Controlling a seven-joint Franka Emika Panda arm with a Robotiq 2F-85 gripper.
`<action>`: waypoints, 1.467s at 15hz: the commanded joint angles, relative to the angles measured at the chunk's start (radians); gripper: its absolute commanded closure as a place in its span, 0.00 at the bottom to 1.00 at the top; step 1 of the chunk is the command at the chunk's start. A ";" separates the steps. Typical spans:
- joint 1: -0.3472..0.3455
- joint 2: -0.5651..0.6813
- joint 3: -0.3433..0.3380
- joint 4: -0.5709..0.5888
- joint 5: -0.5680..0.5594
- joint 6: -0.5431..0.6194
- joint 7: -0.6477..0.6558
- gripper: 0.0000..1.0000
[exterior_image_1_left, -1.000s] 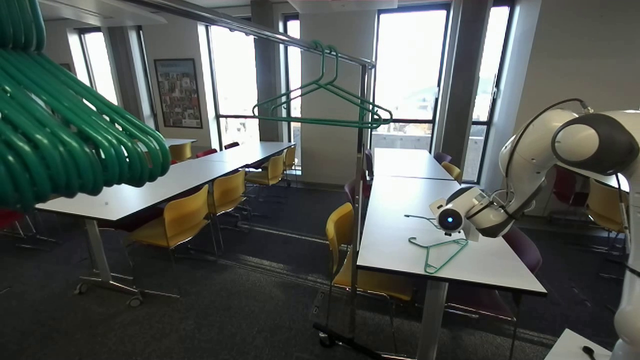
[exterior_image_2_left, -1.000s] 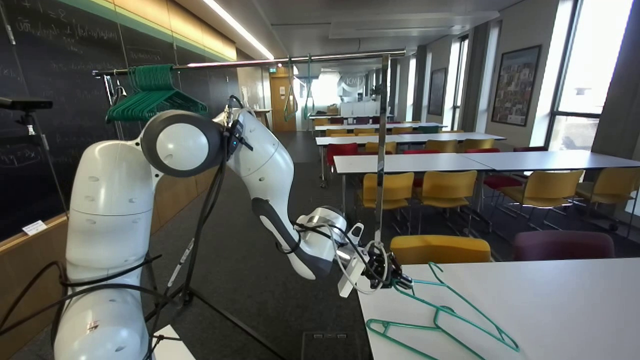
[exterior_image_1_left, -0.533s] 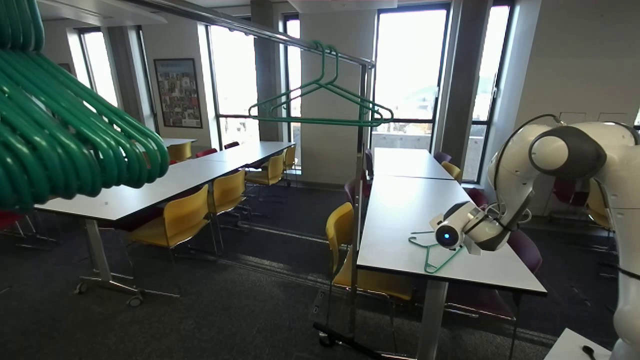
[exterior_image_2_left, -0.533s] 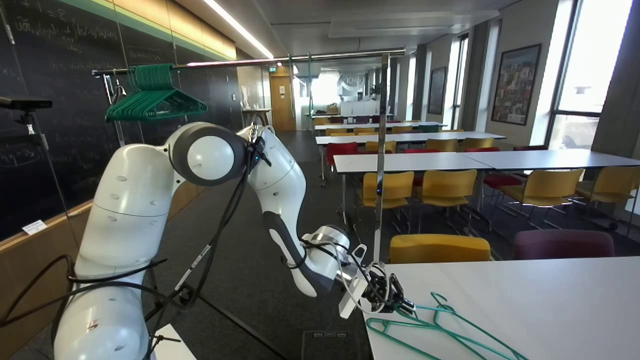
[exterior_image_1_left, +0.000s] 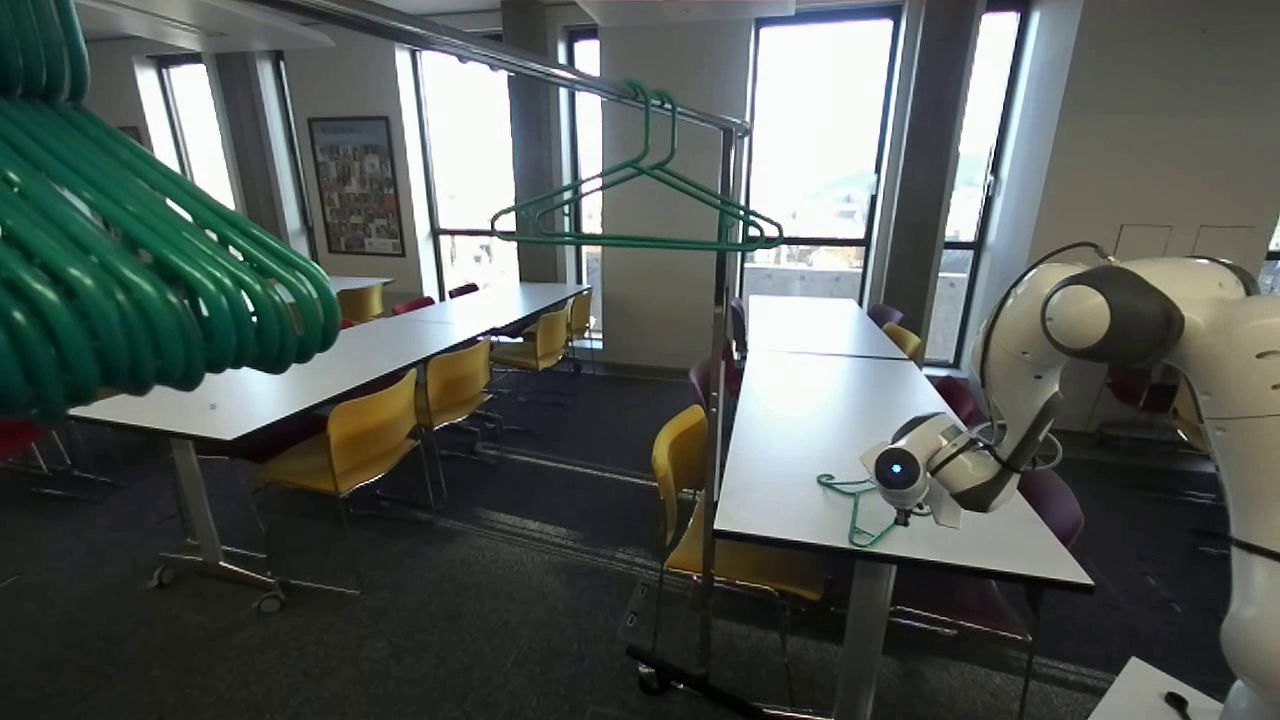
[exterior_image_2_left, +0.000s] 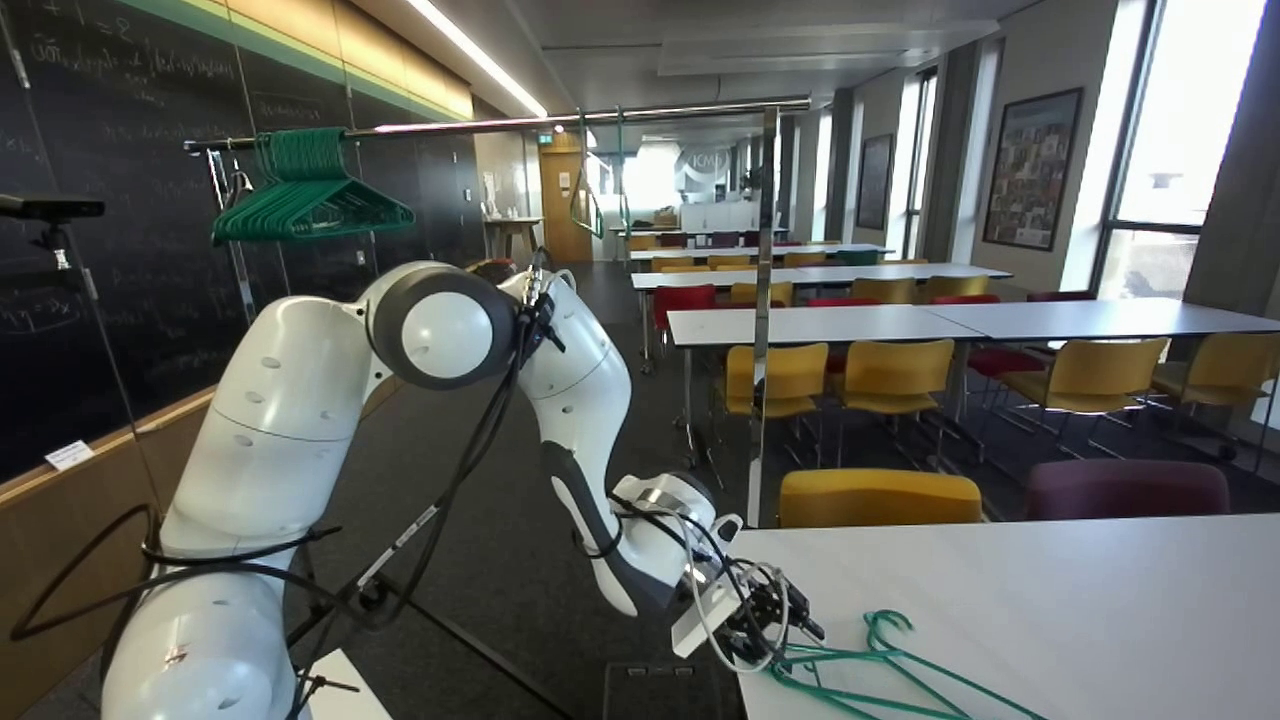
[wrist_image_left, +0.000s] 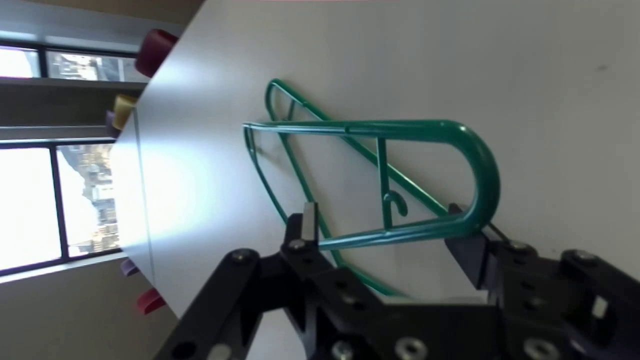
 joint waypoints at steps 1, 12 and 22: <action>-0.076 -0.016 0.019 0.016 0.150 0.211 -0.157 0.00; -0.424 -0.180 0.433 -0.320 1.071 0.389 -0.877 0.00; -0.169 -0.570 0.357 -0.338 1.607 0.011 -1.122 0.00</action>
